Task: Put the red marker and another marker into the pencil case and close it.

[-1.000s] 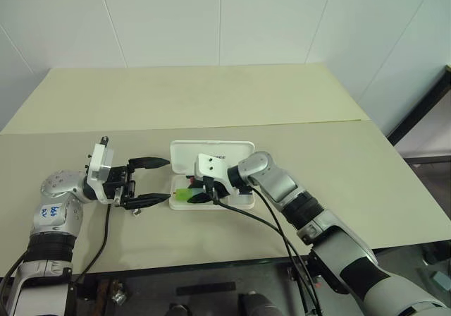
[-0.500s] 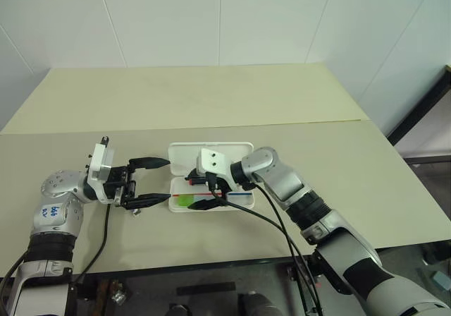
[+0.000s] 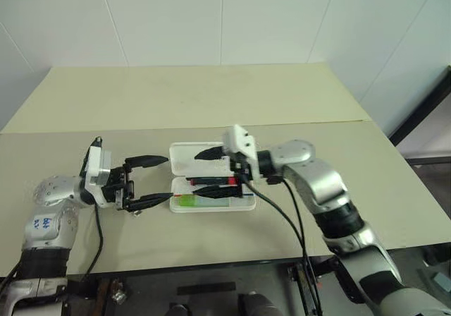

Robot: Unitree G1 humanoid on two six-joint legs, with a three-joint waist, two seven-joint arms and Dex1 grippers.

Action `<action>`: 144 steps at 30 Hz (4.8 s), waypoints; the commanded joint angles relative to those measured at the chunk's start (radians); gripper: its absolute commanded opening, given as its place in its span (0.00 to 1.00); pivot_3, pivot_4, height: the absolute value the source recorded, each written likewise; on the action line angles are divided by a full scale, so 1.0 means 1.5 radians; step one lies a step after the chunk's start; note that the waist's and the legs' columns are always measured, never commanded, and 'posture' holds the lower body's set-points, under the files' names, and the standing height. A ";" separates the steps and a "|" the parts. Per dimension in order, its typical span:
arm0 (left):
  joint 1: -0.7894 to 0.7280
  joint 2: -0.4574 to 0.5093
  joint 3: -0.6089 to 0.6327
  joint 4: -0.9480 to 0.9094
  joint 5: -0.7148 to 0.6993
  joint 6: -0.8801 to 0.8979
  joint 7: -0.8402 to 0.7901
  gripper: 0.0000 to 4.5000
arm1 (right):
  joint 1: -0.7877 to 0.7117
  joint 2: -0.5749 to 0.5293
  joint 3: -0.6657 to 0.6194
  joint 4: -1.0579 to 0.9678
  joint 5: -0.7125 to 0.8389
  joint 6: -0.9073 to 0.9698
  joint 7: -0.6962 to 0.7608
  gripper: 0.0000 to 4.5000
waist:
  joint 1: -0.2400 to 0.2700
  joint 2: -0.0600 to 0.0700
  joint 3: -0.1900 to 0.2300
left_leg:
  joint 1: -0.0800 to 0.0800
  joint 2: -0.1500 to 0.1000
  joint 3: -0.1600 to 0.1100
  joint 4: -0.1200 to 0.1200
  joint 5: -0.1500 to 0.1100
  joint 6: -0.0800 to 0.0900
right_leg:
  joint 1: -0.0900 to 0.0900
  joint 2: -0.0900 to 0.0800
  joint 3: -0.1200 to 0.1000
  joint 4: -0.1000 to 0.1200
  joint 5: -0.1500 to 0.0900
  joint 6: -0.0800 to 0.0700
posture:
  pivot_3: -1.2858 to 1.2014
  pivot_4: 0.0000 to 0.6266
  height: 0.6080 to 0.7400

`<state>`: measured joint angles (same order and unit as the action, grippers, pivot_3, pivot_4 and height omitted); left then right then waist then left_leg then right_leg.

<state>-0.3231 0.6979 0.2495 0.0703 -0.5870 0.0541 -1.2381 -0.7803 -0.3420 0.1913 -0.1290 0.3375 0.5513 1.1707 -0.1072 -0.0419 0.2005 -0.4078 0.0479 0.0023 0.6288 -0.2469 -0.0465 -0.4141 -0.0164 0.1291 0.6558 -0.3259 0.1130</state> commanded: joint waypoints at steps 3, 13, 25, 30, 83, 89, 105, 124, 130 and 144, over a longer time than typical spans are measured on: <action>0.091 -0.017 0.051 -0.139 0.013 0.045 0.158 1.00 | 0.085 -0.081 -0.092 -0.140 0.116 0.029 0.020 1.00 | 0.002 0.000 0.000 | 0.000 0.000 0.000 0.000 0.000 0.000 | 0.001 0.000 0.000 -0.001 0.000 0.000 | 0.52 0.24 1.00; 0.194 -0.080 0.058 -0.282 0.065 0.209 0.455 1.00 | 0.173 -0.198 -0.166 -0.137 0.147 0.011 -0.009 1.00 | 0.011 0.000 0.000 | 0.002 -0.001 0.004 0.002 0.000 0.000 | 0.002 0.004 0.002 -0.001 0.000 0.001 | 0.52 0.24 1.00; 0.235 -0.202 0.054 -0.419 0.103 0.438 0.758 1.00 | 0.185 -0.215 -0.152 -0.104 0.144 -0.003 -0.025 1.00 | 0.016 -0.001 0.000 | 0.001 -0.003 0.005 0.002 0.000 0.000 | 0.002 0.005 0.003 -0.002 0.001 0.002 | 0.52 0.24 1.00; 0.238 -0.253 0.038 -0.473 0.103 0.552 0.838 1.00 | 0.175 -0.212 -0.140 -0.082 0.141 -0.013 -0.020 1.00 | 0.016 -0.001 0.000 | 0.002 -0.005 0.005 0.002 0.000 0.000 | 0.003 0.005 0.004 -0.002 0.001 0.002 | 0.52 0.24 1.00; -0.101 0.066 -0.051 -0.251 0.024 0.435 0.203 0.08 | 0.351 -0.279 -0.248 -0.101 0.166 -0.070 -0.022 1.00 | 0.021 -0.003 0.001 | -0.002 -0.009 0.003 -0.001 -0.003 0.003 | 0.001 0.004 0.007 -0.016 0.006 0.005 | 0.52 0.24 1.00; -0.187 0.068 -0.184 -0.172 0.064 0.377 0.072 0.08 | 0.390 -0.282 -0.272 -0.121 0.163 -0.081 -0.044 1.00 | 0.025 -0.003 0.002 | -0.002 -0.009 0.006 0.000 -0.003 0.002 | 0.002 0.005 0.007 -0.015 0.005 0.004 | 0.52 0.24 1.00; -0.366 -0.114 -0.415 0.053 0.263 0.261 0.056 0.08 | 0.439 -0.274 -0.291 -0.161 0.168 -0.082 -0.104 1.00 | 0.037 -0.003 0.002 | -0.001 -0.011 0.006 0.006 -0.001 0.004 | 0.003 0.006 0.009 -0.007 0.005 0.006 | 0.52 0.24 1.00; -0.394 -0.207 -0.454 0.094 0.363 0.276 0.084 0.08 | 0.472 -0.279 -0.304 -0.175 0.172 -0.092 -0.125 1.00 | 0.035 -0.003 0.002 | -0.001 -0.011 0.006 0.012 -0.002 0.005 | 0.003 0.006 0.010 -0.001 0.005 0.007 | 0.52 0.24 1.00; -0.393 -0.207 -0.448 0.096 0.372 0.282 0.091 0.29 | 0.467 -0.277 -0.303 -0.172 0.170 -0.092 -0.125 1.00 | 0.036 -0.003 0.002 | -0.001 -0.011 0.006 0.012 -0.002 0.005 | 0.003 0.006 0.010 -0.001 0.005 0.007 | 0.52 0.24 1.00; -0.391 -0.204 -0.408 0.070 0.337 0.272 0.084 1.00 | 0.462 -0.276 -0.302 -0.171 0.168 -0.091 -0.128 1.00 | 0.036 -0.003 0.002 | -0.001 -0.011 0.006 0.012 -0.002 0.005 | 0.003 0.006 0.010 -0.001 0.005 0.007 | 0.52 0.24 1.00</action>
<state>-0.8938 0.3919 -0.4073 0.2163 -0.0514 0.4809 -1.1093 -0.0755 -0.7459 -0.2340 -0.3570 0.5780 0.4325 0.9865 -0.0538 -0.0466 0.2028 -0.4090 0.0307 0.0107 0.6473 -0.2493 -0.0396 -0.4097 -0.0075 0.1434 0.6544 -0.3183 0.1241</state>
